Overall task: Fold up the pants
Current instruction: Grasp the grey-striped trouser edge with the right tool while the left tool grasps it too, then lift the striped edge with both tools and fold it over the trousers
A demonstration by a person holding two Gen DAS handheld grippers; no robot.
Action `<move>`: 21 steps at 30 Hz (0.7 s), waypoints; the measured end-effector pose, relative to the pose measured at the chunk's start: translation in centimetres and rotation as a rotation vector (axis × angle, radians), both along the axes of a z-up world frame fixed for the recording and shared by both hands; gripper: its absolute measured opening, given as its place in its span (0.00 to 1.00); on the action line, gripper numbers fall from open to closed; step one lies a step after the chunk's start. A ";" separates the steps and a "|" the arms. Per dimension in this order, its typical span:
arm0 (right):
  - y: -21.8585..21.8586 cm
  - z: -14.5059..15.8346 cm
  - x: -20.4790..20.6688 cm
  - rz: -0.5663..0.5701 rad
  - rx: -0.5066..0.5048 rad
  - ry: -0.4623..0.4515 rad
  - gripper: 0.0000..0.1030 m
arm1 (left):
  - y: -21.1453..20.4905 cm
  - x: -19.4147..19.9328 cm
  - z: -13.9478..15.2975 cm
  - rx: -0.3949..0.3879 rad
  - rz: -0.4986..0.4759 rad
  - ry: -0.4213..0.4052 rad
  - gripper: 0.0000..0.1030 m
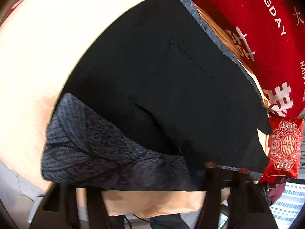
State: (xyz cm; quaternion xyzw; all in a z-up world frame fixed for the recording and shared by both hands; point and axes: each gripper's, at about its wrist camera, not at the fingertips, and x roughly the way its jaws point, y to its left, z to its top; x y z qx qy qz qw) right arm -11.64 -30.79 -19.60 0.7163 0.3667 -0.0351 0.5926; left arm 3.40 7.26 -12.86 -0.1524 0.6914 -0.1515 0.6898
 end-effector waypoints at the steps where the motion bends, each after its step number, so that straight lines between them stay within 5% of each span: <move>1: 0.2 -0.1 0.5 -0.001 0.016 -0.007 0.24 | 0.3 0.1 -0.2 -0.008 0.006 0.015 0.22; 2: 0.1 0.0 0.8 0.008 0.021 0.010 0.05 | 0.8 0.3 -0.4 -0.027 0.032 0.041 0.20; 5: -0.4 2.0 2.3 0.082 -0.030 0.050 0.04 | 1.4 0.7 0.9 -0.040 0.096 0.043 0.20; 14: -6.6 13.4 14.0 0.375 -0.255 -0.091 0.04 | -3.3 7.1 9.5 -0.075 0.107 -0.152 0.21; 17: -9.3 14.0 19.5 0.447 -0.314 -0.090 0.04 | -5.7 11.6 9.7 -0.054 0.079 -0.221 0.21; 21: -12.7 10.6 26.3 0.484 -0.326 -0.050 0.04 | -9.3 17.4 6.3 0.034 0.027 -0.265 0.21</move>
